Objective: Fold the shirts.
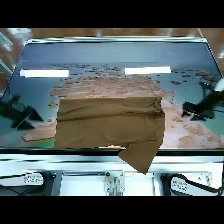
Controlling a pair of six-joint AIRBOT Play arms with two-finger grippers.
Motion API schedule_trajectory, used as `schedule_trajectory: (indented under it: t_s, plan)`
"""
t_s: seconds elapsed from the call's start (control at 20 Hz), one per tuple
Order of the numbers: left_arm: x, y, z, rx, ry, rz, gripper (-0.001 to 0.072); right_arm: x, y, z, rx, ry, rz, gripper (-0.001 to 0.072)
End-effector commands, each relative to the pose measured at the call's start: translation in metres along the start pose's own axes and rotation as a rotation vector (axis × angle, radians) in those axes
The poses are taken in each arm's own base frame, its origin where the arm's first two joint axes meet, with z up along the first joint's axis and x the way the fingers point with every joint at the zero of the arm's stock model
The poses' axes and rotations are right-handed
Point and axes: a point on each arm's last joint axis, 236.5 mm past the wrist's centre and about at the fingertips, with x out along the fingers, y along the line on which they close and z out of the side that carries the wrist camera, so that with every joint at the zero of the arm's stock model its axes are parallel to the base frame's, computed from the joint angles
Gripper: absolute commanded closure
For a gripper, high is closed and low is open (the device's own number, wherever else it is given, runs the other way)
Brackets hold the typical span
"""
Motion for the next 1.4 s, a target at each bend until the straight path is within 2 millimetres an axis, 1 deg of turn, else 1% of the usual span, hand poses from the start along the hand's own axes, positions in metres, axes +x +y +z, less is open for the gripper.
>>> schedule_trajectory:
  t_s: [0.0,0.1,0.15,0.2,0.25,0.35,0.5,0.55,0.6,0.75,0.8,0.85,0.9,0.95,1.0,1.05,1.1,1.15,1.25,1.35]
  plan:
    - [0.040,0.029,-0.055,-0.102,0.000,-0.075,0.0044,-0.008,-0.017,-0.028,0.097,-0.026,0.130,0.0046]
    - [0.071,0.029,-0.080,-0.121,0.062,-0.132,0.0044,0.001,-0.008,-0.034,0.119,-0.012,0.211,0.0047]
    - [0.084,0.030,-0.087,-0.132,0.075,-0.137,0.0045,0.006,-0.005,-0.036,0.120,-0.008,0.221,0.0048]
    - [0.093,0.031,-0.089,-0.145,0.071,-0.139,0.0045,0.011,-0.002,-0.036,0.124,-0.008,0.231,0.0048]
    - [0.100,0.028,-0.087,-0.157,0.054,-0.161,0.0046,0.015,0.000,-0.036,0.129,-0.010,0.244,0.0049]
    - [0.105,0.022,-0.083,-0.161,0.023,-0.197,0.0048,0.021,0.001,-0.038,0.134,-0.006,0.246,0.0048]
    - [0.106,0.023,-0.074,-0.168,-0.013,-0.194,0.0061,0.023,0.001,-0.040,0.127,-0.001,0.247,0.0049]
    - [0.106,0.024,-0.072,-0.172,-0.023,-0.192,0.0107,0.023,0.001,-0.040,0.127,-0.002,0.247,0.0049]
    - [0.106,0.024,-0.070,-0.173,-0.033,-0.192,0.0122,0.023,0.001,-0.040,0.127,-0.001,0.247,0.0049]
    - [0.108,0.018,-0.060,-0.200,-0.076,-0.226,0.0123,0.023,0.001,-0.039,0.127,-0.003,0.247,0.0049]
    - [0.109,0.017,-0.060,-0.207,-0.082,-0.236,0.0148,0.023,0.001,-0.039,0.127,-0.003,0.247,0.0049]
    - [0.111,0.017,-0.062,-0.205,-0.078,-0.238,0.0290,0.024,0.001,-0.040,0.127,-0.002,0.245,0.0049]
    - [0.113,0.017,-0.064,-0.207,-0.072,-0.239,0.0367,0.026,-0.001,-0.042,0.126,0.005,0.237,0.0049]
    - [0.115,0.017,-0.066,-0.198,-0.068,-0.240,0.0394,0.032,-0.003,-0.049,0.122,0.029,0.227,0.0049]
    - [0.116,0.017,-0.068,-0.194,-0.064,-0.241,0.0519,0.042,-0.001,-0.061,0.118,0.069,0.237,0.0049]
    - [0.116,0.016,-0.068,-0.179,-0.063,-0.244,0.0611,0.053,0.007,-0.076,0.116,0.113,0.268,0.0049]
    - [0.116,0.015,-0.069,-0.175,-0.062,-0.247,0.0650,0.062,0.017,-0.087,0.112,0.145,0.310,0.0049]
    - [0.115,0.013,-0.070,-0.160,-0.059,-0.254,0.0664,0.069,0.027,-0.097,0.114,0.171,0.356,0.0050]
    - [0.114,0.011,-0.071,-0.143,-0.057,-0.260,0.0664,0.080,0.039,-0.108,0.127,0.193,0.403,0.0053]
    - [0.114,0.010,-0.072,-0.125,-0.057,-0.261,0.0664,0.096,0.049,-0.117,0.120,0.206,0.400,0.0061]
